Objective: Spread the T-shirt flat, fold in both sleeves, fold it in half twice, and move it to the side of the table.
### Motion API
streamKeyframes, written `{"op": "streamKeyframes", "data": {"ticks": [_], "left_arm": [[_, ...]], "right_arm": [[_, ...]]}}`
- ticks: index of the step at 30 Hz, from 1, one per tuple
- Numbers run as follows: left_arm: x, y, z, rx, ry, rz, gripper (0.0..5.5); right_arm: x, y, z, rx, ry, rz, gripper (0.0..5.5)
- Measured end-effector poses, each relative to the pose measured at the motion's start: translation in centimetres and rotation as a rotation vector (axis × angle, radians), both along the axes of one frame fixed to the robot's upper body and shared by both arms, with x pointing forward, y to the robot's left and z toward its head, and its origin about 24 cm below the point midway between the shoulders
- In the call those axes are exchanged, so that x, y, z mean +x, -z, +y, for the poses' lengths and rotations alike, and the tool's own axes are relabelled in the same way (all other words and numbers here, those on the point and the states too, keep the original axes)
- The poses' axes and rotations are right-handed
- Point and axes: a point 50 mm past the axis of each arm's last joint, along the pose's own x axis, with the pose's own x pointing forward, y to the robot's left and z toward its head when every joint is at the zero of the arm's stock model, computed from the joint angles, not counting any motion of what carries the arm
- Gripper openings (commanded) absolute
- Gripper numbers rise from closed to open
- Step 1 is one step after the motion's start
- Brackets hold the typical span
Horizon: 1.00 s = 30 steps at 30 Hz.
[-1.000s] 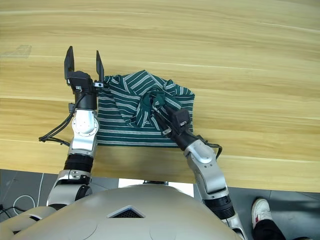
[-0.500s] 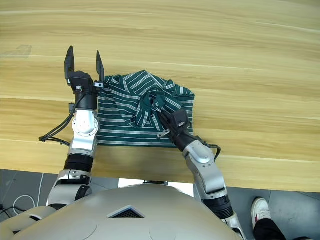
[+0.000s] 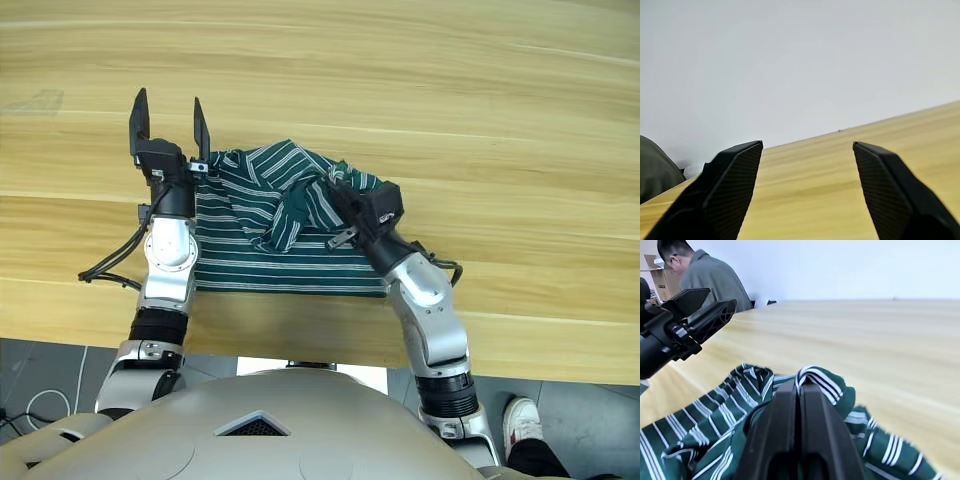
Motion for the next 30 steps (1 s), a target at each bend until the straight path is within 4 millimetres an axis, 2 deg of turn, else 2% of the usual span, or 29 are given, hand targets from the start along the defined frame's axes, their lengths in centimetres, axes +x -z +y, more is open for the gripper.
{"op": "streamKeyframes", "data": {"ticks": [2, 4, 7, 11, 14, 18, 21, 30], "left_arm": [[-0.9, -1.7, -0.1, -0.057, 0.022, -0.023, 3.39], [-2.6, -2.5, -0.5, -0.093, 0.075, 0.006, 3.39], [-5.8, -1.0, -2.0, -0.136, 0.212, 0.196, 3.39], [-9.4, -0.2, -4.2, -0.204, 0.432, 0.375, 3.39], [-11.2, 1.8, -4.9, -0.270, 0.449, 0.533, 3.39], [-11.4, 2.9, -6.6, -0.292, 0.452, 0.577, 3.39], [-10.9, 2.3, -8.2, -0.346, 0.483, 0.546, 3.39], [-9.8, 1.9, -8.5, -0.343, 0.465, 0.508, 3.39]], "right_arm": [[0.2, -0.4, -0.2, -0.007, -0.003, -0.020, 0.03], [0.3, -1.1, -0.2, -0.009, -0.015, -0.054, 0.03], [0.7, -2.0, 0.0, -0.009, -0.029, -0.097, 0.03], [0.7, -2.0, 0.4, -0.021, -0.043, -0.107, 0.03], [0.7, -2.1, 0.8, -0.024, -0.055, -0.110, 0.03], [1.1, -2.6, 1.3, -0.035, -0.061, -0.141, 0.03], [1.0, -2.6, 1.8, -0.040, -0.076, -0.146, 0.03], [0.9, -2.5, 2.4, -0.029, -0.095, -0.142, 0.03]]}}
